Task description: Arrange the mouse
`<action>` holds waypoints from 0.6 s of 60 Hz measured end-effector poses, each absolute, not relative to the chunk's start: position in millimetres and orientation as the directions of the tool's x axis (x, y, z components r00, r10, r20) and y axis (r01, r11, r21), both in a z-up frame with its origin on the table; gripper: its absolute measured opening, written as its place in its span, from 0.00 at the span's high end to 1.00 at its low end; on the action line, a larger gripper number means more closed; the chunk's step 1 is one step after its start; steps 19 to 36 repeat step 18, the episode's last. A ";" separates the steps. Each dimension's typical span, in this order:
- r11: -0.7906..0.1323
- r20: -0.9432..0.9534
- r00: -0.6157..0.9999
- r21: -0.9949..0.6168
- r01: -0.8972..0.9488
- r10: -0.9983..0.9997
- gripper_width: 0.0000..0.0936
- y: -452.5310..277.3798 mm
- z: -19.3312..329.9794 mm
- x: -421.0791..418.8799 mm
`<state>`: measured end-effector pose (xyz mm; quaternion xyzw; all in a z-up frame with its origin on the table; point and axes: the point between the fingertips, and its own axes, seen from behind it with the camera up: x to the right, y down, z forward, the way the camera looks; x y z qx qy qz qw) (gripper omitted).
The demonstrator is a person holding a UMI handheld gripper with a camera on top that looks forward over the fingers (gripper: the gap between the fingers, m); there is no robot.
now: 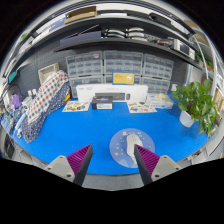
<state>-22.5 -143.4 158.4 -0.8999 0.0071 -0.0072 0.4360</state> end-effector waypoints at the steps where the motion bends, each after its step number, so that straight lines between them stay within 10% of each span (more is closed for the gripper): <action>1: -0.621 0.007 1.000 -0.784 -0.007 -0.020 0.10 -145.3 157.6 -22.9; 36: -0.628 0.013 0.999 -0.778 -0.009 -0.031 0.09 -158.6 156.3 -24.5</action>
